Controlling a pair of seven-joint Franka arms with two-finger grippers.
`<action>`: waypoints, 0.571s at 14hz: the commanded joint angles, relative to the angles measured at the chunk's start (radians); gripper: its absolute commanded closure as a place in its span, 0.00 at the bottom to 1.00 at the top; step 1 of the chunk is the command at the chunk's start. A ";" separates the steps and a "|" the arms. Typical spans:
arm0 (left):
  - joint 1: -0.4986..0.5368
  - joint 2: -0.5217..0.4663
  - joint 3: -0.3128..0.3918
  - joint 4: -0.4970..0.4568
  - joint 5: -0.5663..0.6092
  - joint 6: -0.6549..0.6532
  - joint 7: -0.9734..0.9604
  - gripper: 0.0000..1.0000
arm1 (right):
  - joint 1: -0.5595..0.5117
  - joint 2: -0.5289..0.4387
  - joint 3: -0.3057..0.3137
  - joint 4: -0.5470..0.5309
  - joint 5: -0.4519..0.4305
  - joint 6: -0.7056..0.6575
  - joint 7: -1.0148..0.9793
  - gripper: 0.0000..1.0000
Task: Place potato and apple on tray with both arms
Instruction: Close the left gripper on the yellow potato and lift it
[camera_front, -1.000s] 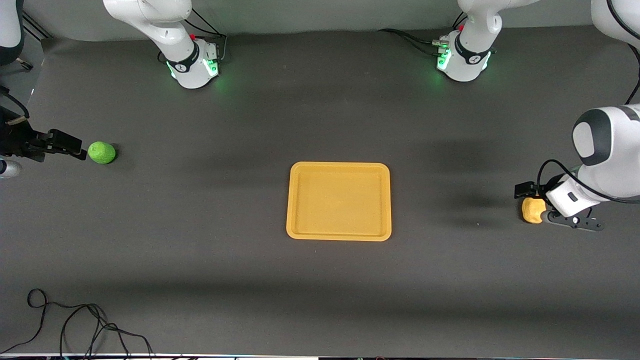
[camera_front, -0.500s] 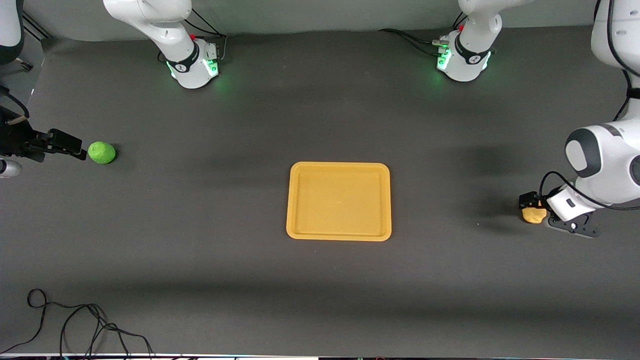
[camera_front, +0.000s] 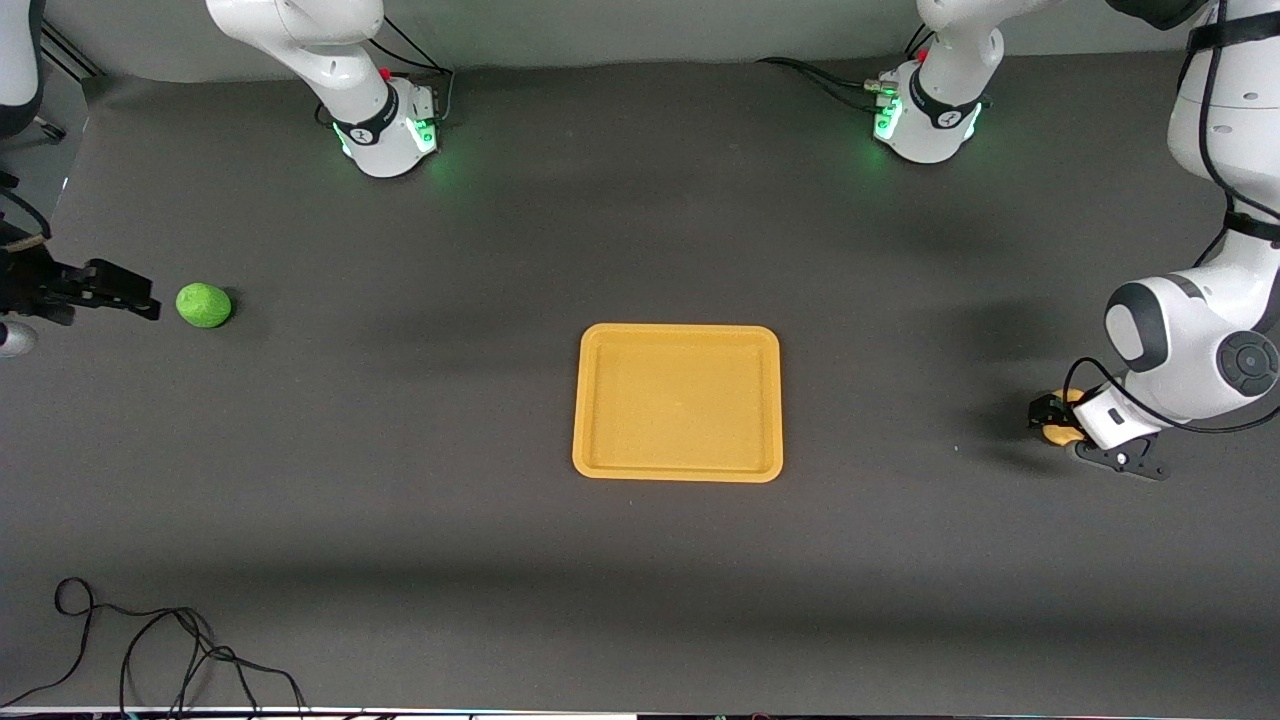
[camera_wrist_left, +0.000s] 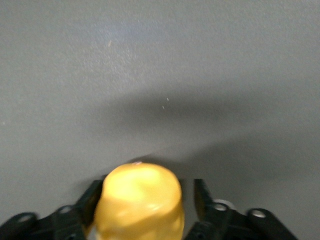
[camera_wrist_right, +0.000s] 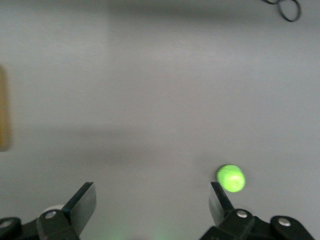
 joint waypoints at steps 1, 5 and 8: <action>0.010 -0.095 -0.002 0.000 0.013 -0.163 -0.001 0.91 | 0.004 -0.015 -0.128 -0.023 -0.016 -0.001 -0.144 0.00; -0.046 -0.155 -0.025 0.076 0.008 -0.341 -0.192 0.95 | 0.004 -0.142 -0.347 -0.213 -0.005 0.120 -0.388 0.00; -0.210 -0.163 -0.035 0.150 -0.016 -0.432 -0.419 0.95 | 0.006 -0.315 -0.475 -0.431 -0.019 0.183 -0.445 0.00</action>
